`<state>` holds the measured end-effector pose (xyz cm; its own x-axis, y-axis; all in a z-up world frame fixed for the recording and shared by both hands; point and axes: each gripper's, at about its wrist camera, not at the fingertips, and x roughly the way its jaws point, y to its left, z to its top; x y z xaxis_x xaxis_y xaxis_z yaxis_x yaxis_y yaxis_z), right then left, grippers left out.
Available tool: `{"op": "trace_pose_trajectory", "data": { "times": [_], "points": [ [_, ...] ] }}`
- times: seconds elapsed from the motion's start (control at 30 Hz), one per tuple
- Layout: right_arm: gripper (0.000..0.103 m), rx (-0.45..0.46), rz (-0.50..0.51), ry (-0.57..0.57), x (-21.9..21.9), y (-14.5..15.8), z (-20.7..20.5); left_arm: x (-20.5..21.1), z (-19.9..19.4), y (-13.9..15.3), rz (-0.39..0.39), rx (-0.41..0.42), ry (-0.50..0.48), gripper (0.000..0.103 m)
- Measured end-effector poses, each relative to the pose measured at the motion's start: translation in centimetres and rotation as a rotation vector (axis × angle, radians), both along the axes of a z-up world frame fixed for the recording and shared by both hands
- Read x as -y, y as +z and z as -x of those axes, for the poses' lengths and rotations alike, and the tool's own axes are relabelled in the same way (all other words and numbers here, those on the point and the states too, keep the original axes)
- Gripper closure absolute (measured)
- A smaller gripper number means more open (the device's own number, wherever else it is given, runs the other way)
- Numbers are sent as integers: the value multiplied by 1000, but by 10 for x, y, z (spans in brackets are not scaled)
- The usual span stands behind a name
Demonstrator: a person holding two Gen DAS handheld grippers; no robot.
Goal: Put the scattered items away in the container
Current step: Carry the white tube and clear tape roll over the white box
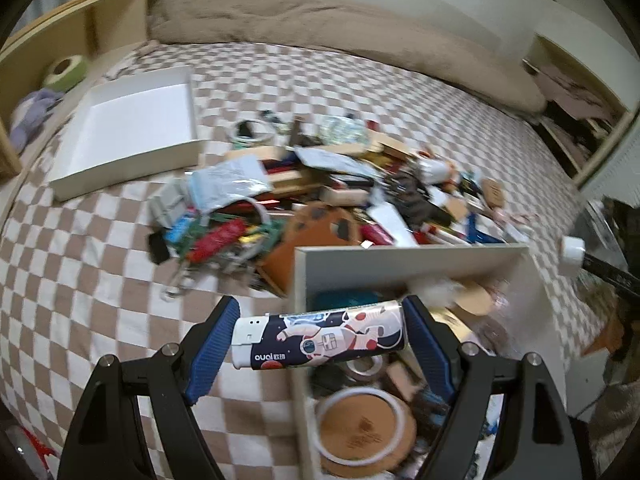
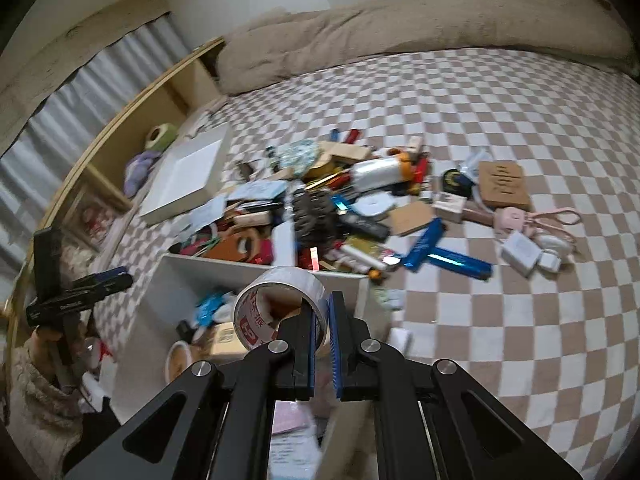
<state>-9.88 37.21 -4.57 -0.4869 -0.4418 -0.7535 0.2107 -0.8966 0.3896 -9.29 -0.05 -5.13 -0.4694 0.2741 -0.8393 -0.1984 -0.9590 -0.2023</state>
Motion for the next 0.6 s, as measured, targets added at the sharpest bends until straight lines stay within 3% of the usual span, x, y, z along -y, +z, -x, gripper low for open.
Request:
{"op": "trace_pose_trajectory", "data": {
  "times": [0.3,0.6],
  "points": [
    [96,39,25,126,45,-14,-3,-27,-12,-12,-35,45,-121,20],
    [96,121,11,385,122,-41,-30,-27,-14,-27,-57,71,-185,20]
  ]
}}
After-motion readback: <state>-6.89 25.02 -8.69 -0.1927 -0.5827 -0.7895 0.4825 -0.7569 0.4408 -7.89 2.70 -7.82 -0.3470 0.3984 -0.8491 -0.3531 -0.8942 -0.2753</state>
